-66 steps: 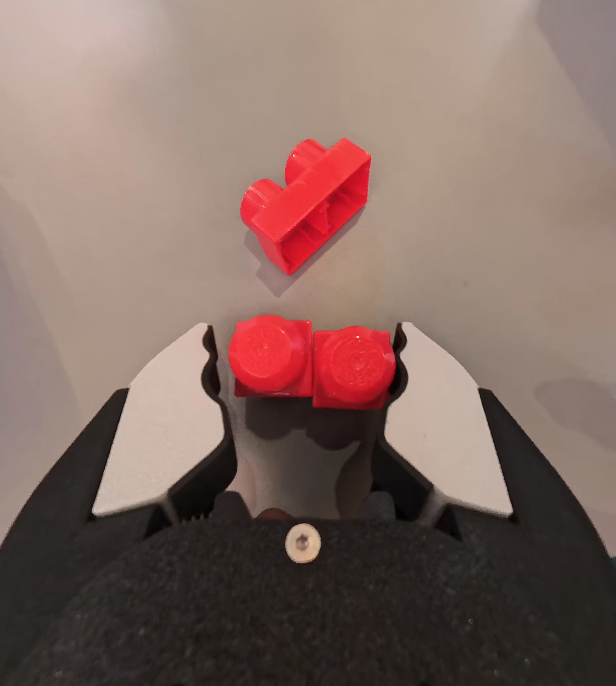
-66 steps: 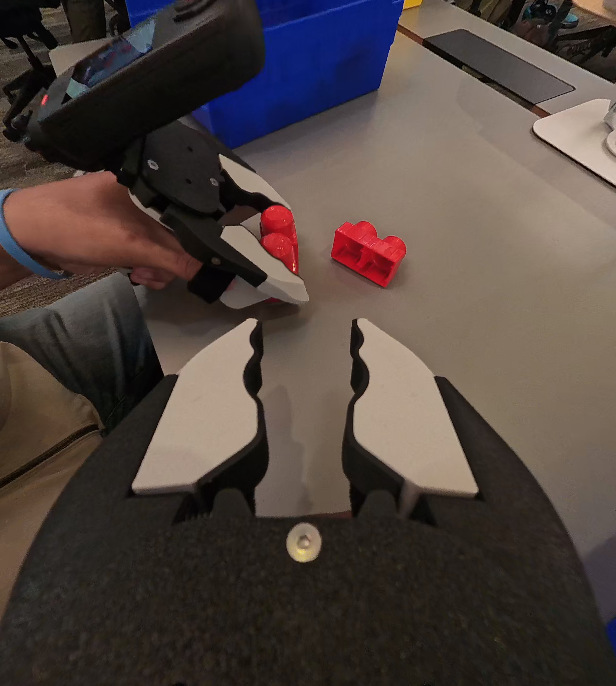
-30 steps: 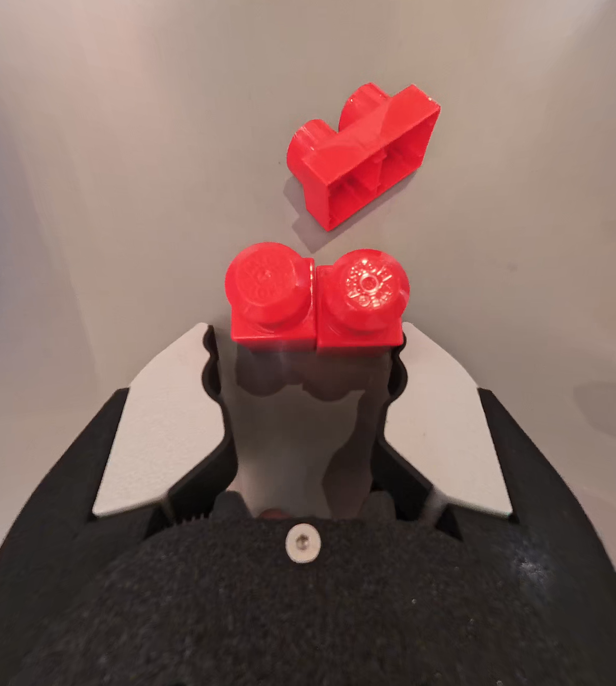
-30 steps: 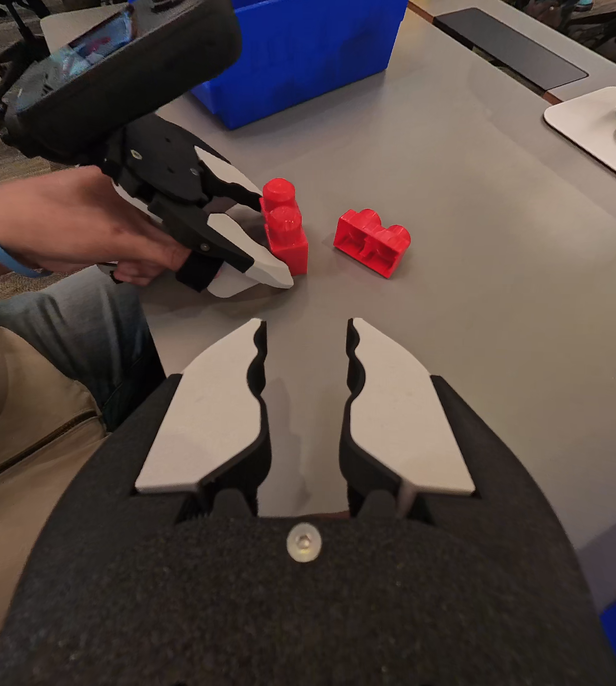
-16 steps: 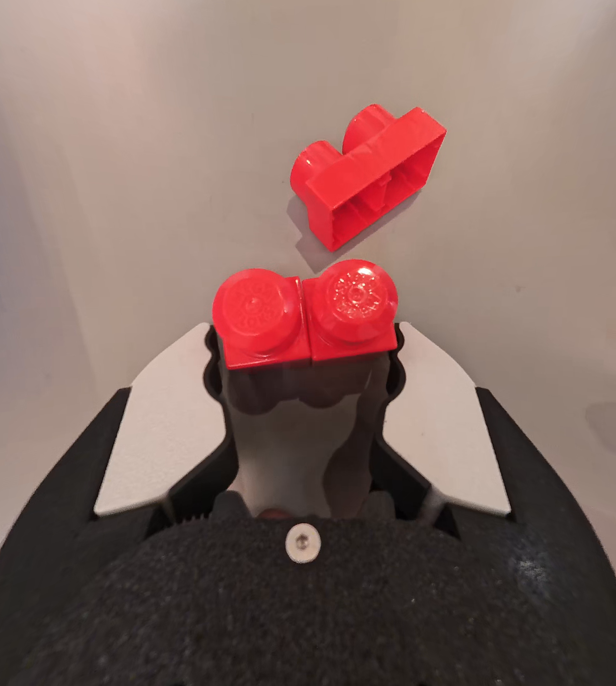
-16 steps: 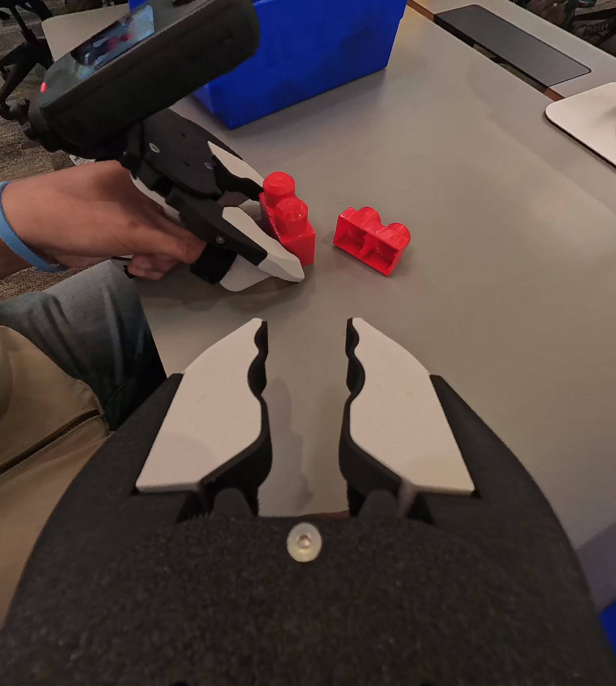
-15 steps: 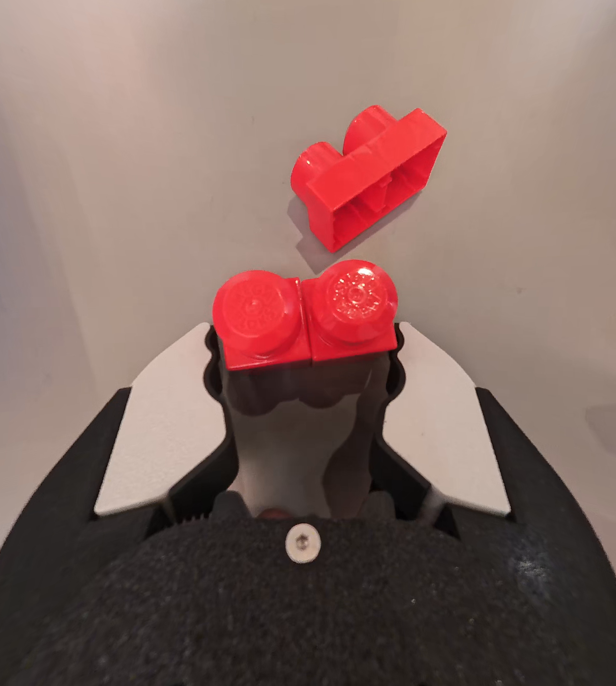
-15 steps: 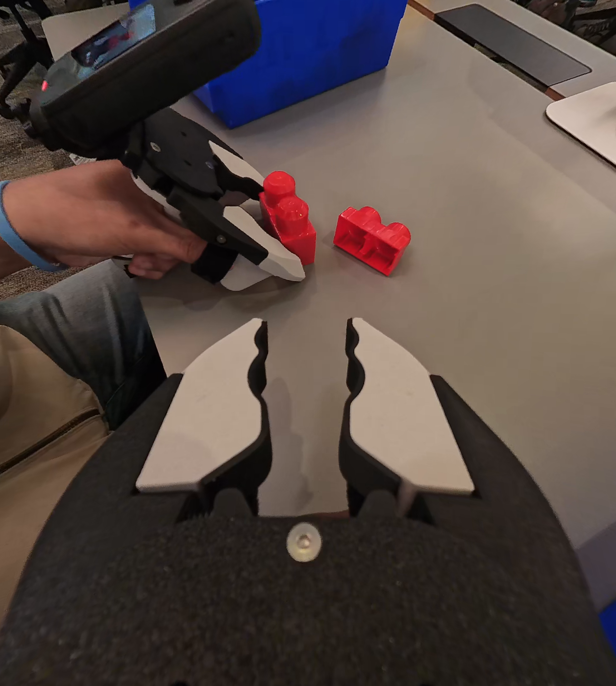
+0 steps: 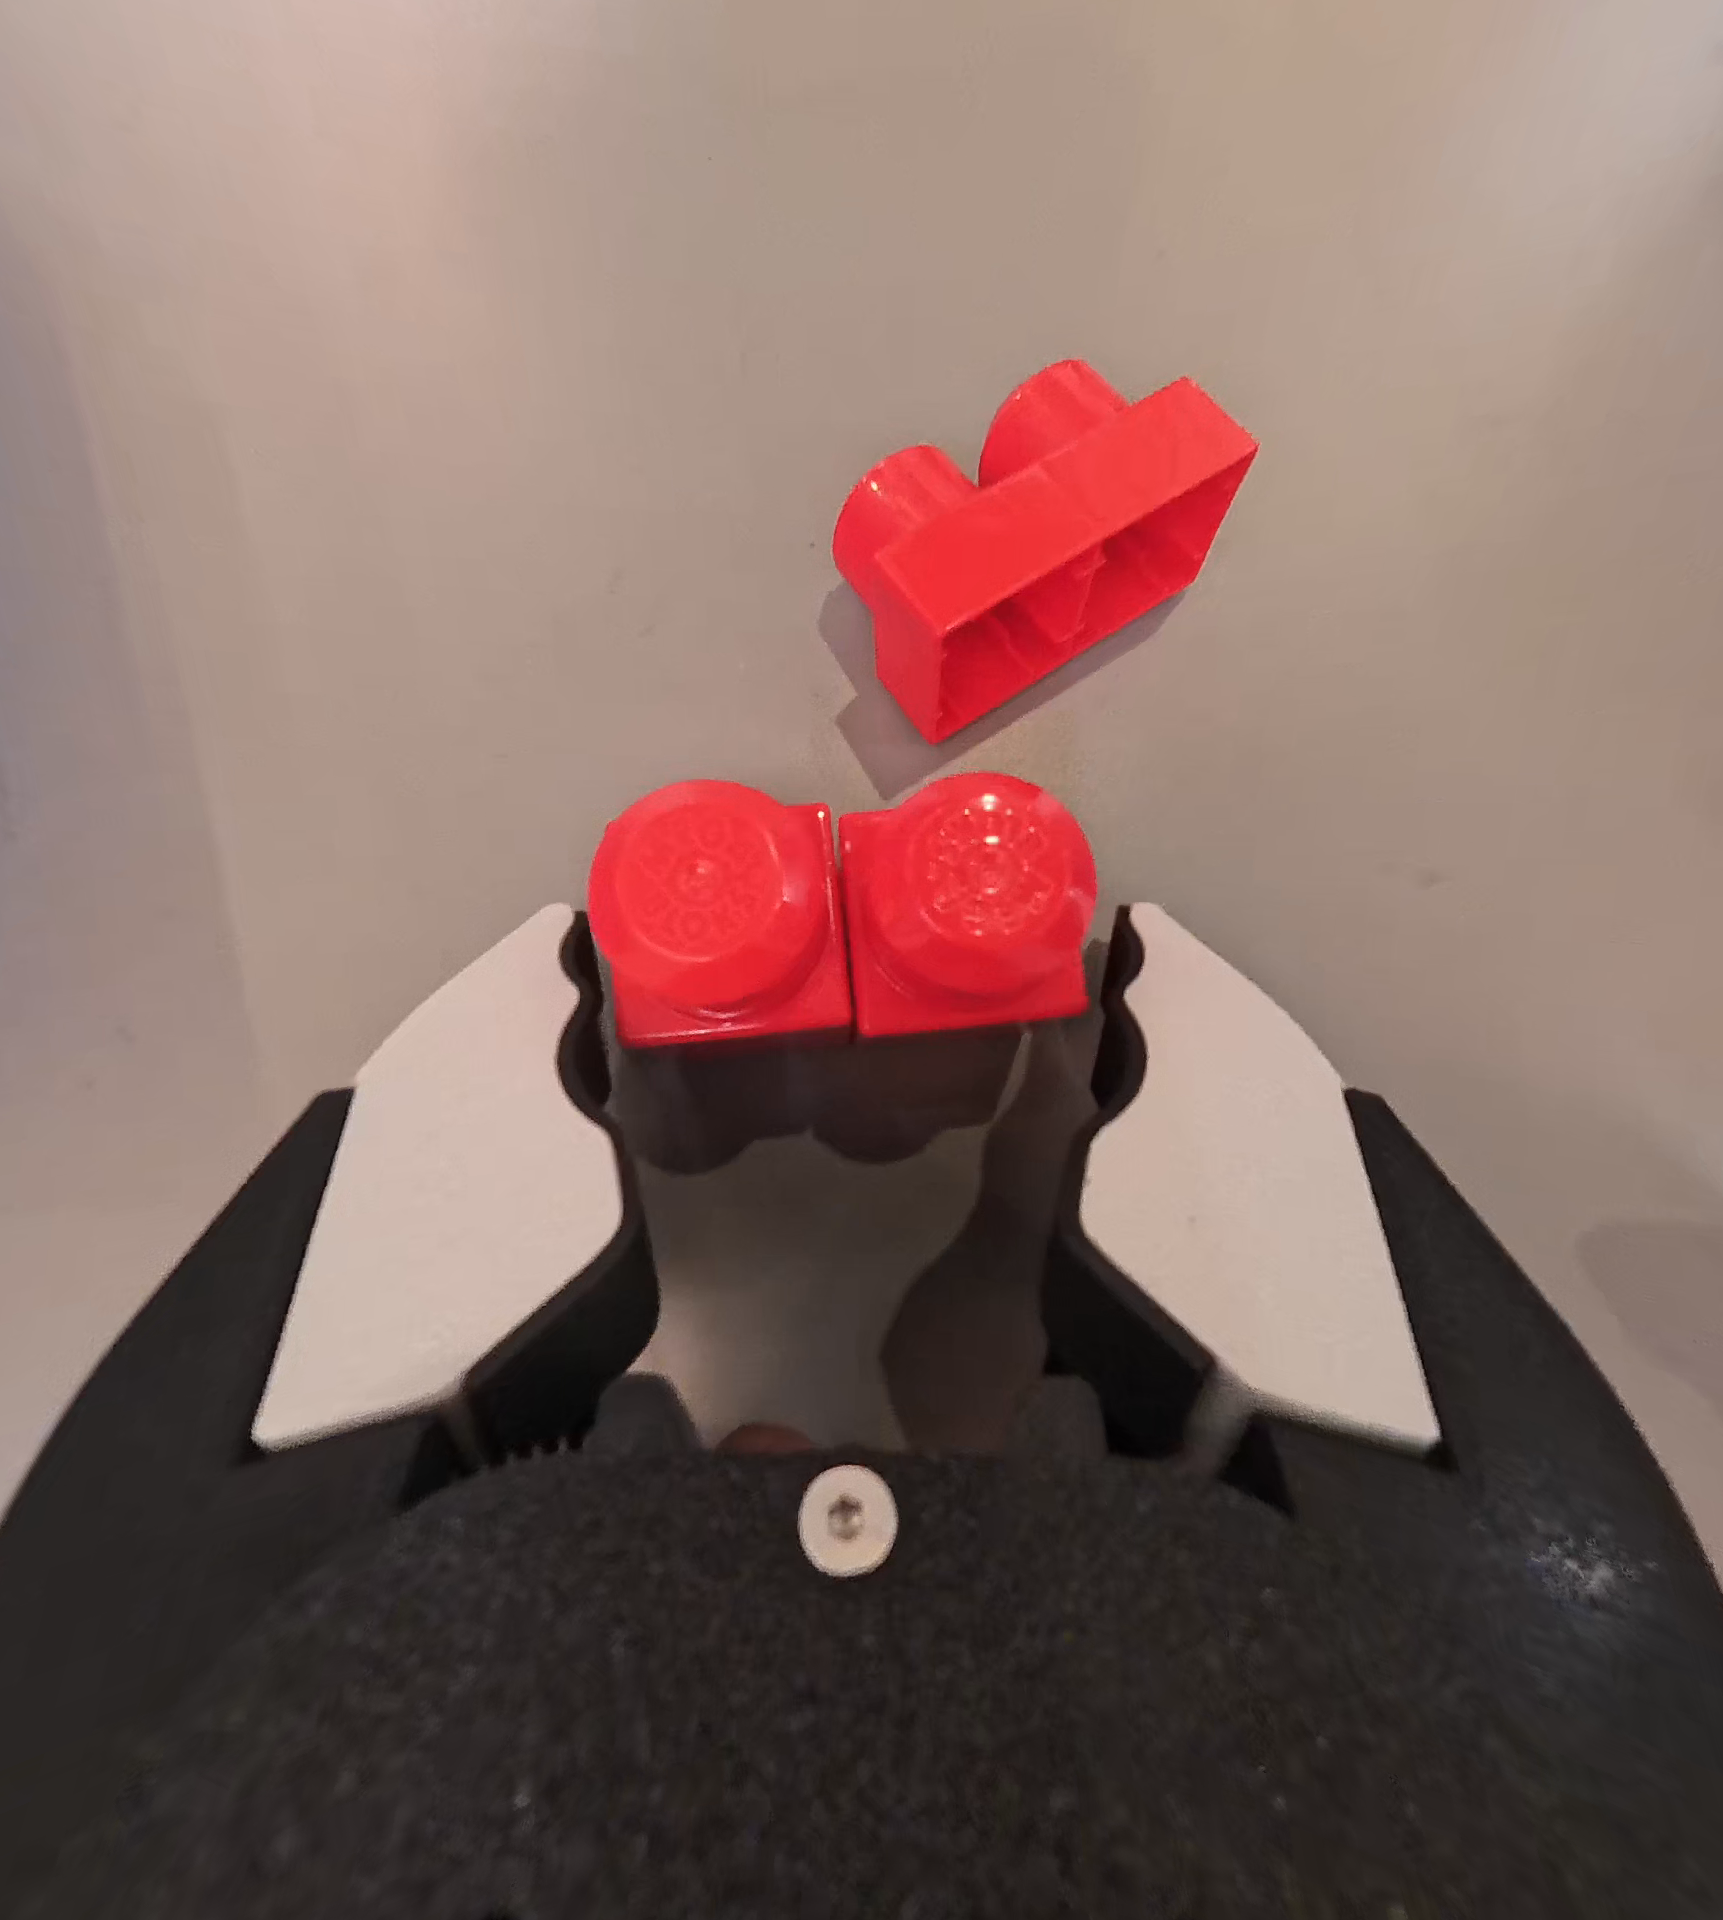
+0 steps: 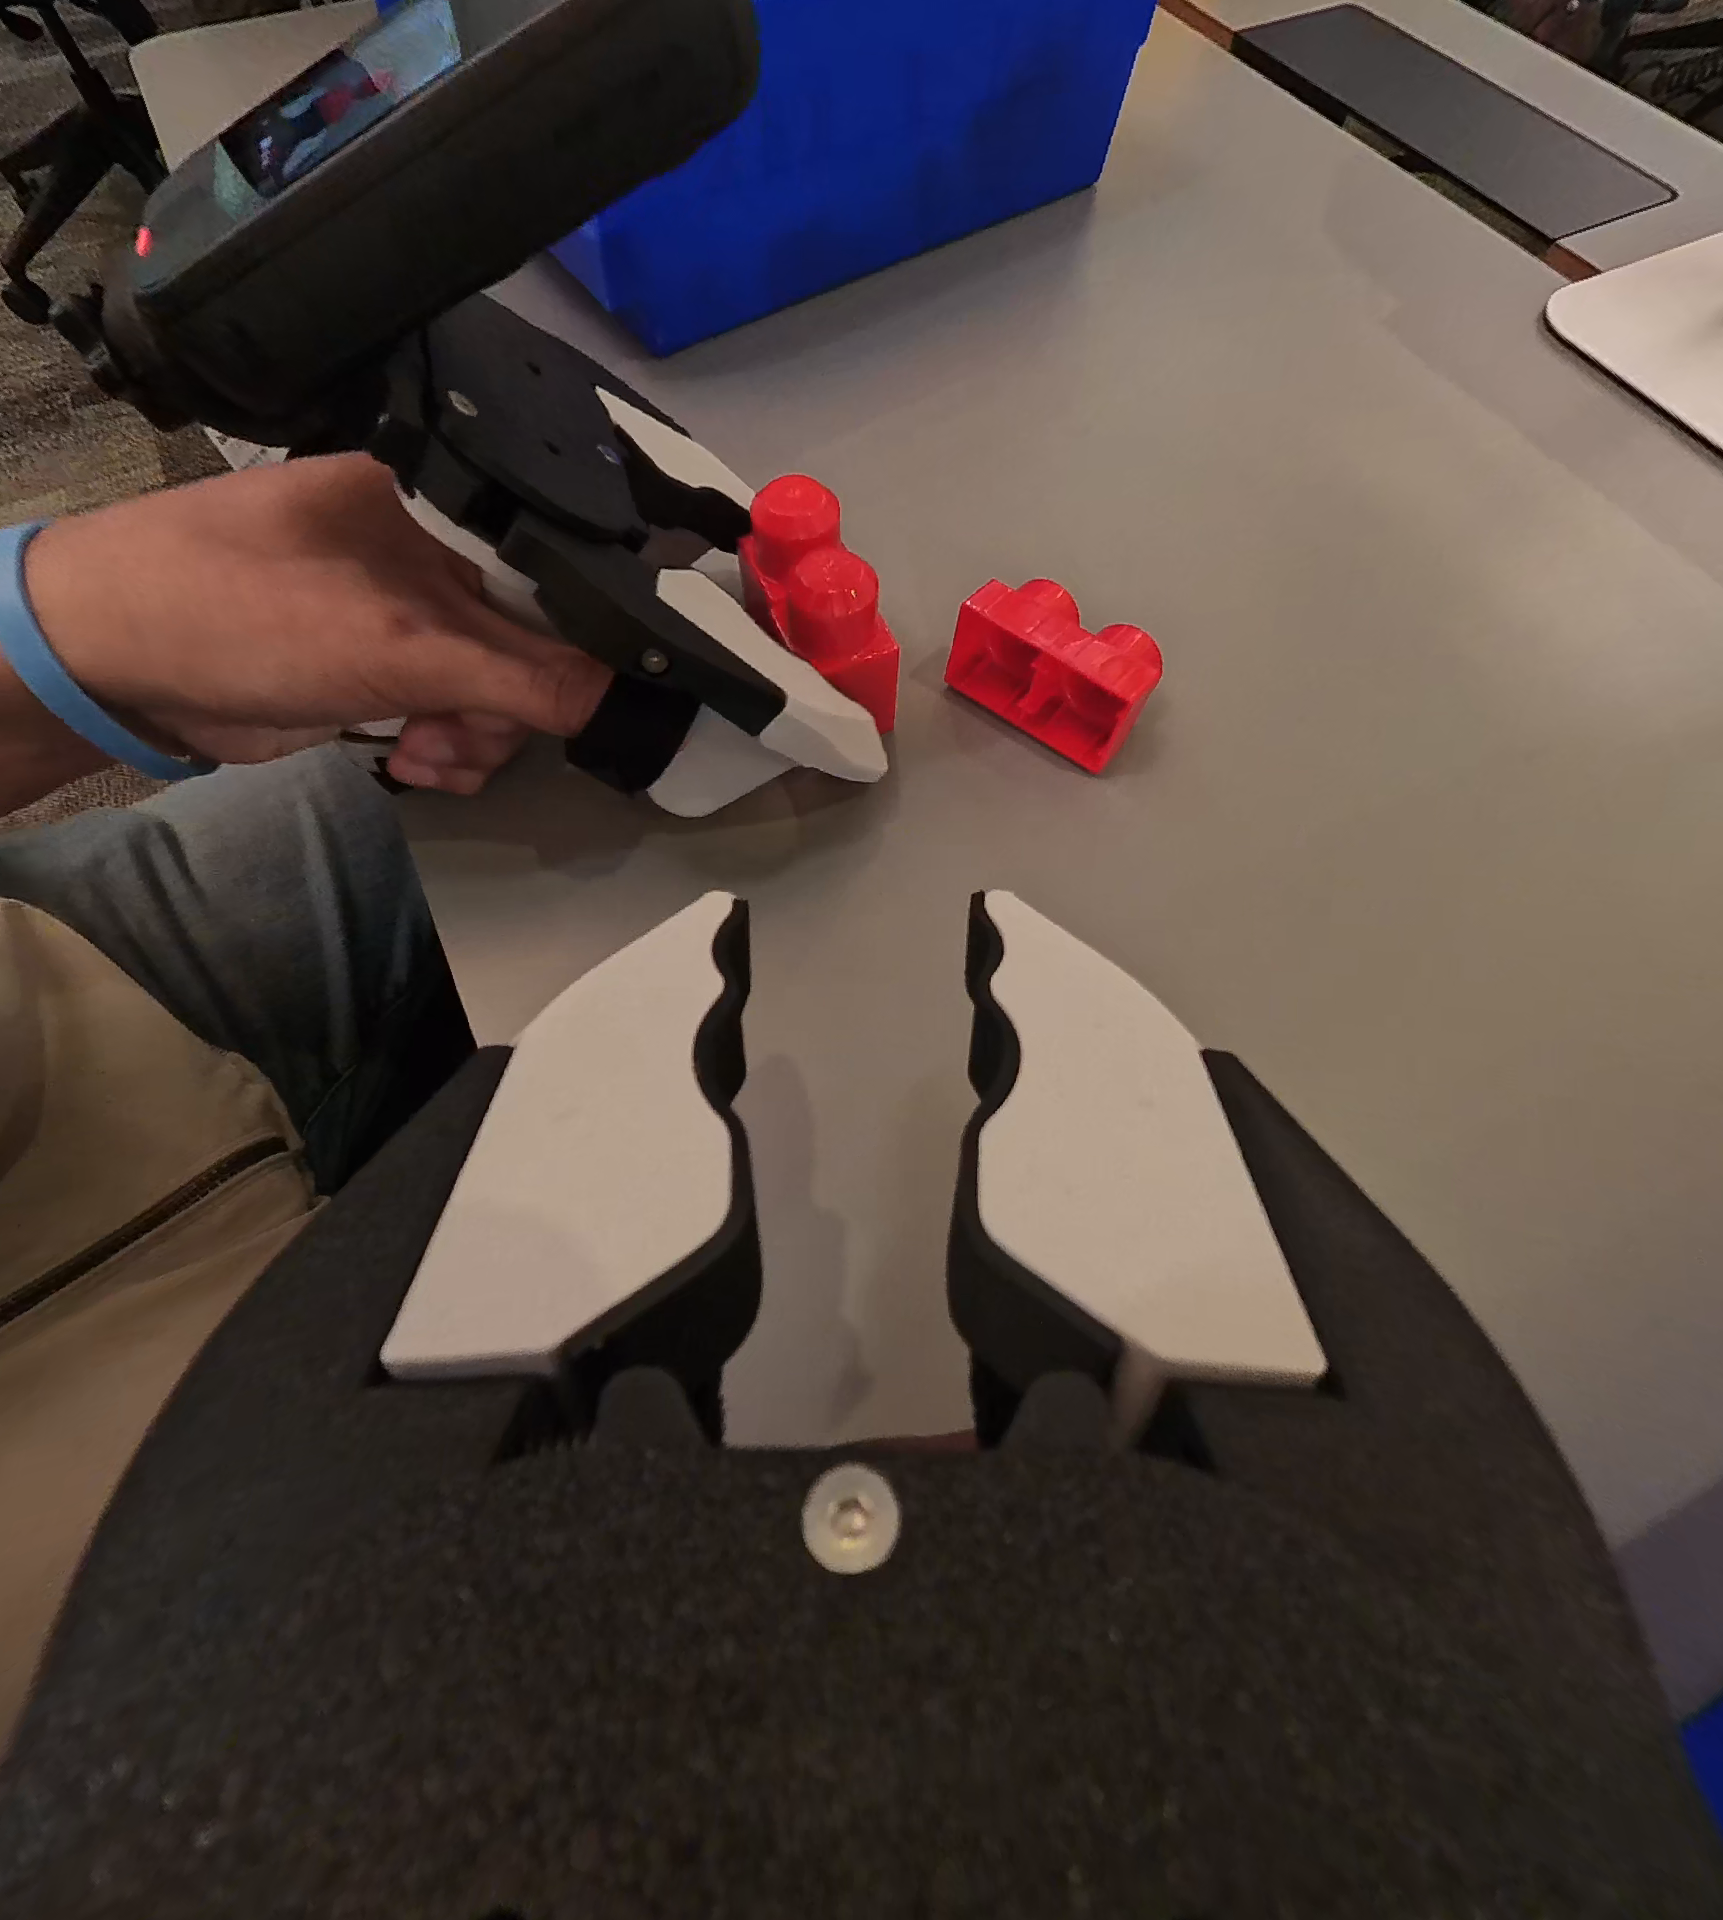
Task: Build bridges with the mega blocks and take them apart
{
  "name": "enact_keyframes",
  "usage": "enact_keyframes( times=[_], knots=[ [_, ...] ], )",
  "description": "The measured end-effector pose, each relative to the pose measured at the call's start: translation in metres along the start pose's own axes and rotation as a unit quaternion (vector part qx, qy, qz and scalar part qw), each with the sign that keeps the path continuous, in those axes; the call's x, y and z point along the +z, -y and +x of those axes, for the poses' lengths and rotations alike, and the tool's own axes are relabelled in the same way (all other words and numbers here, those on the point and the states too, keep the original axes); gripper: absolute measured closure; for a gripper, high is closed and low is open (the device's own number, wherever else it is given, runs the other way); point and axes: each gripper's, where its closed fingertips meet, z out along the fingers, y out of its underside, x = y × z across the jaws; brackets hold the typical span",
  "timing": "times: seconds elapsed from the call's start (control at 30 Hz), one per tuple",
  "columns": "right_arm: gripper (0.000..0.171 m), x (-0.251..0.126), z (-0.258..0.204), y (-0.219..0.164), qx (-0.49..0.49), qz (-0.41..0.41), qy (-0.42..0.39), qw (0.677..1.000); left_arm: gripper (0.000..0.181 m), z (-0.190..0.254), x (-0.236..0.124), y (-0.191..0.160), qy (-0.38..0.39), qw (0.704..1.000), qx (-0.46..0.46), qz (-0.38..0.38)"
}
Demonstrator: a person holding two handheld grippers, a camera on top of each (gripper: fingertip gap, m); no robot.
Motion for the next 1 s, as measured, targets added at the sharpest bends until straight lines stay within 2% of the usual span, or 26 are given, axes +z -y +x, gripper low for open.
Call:
enact_keyframes(
  times=[0.33, 1.0],
  knots=[
    [0.131, 0.0004, -0.0062, 0.0012, -0.001, 0.005, 0.015, 1.0, 0.096, -0.0034, 0.001, 0.0025, 0.025, 0.999, -0.02, 0.002],
    [0.132, -0.0025, -0.0053, 0.0029, 0.0, 0.008, 0.014, 1.0, 0.093, -0.0073, 0.0078, 0.0028, 0.032, 0.999, -0.004, -0.01]
  ],
)
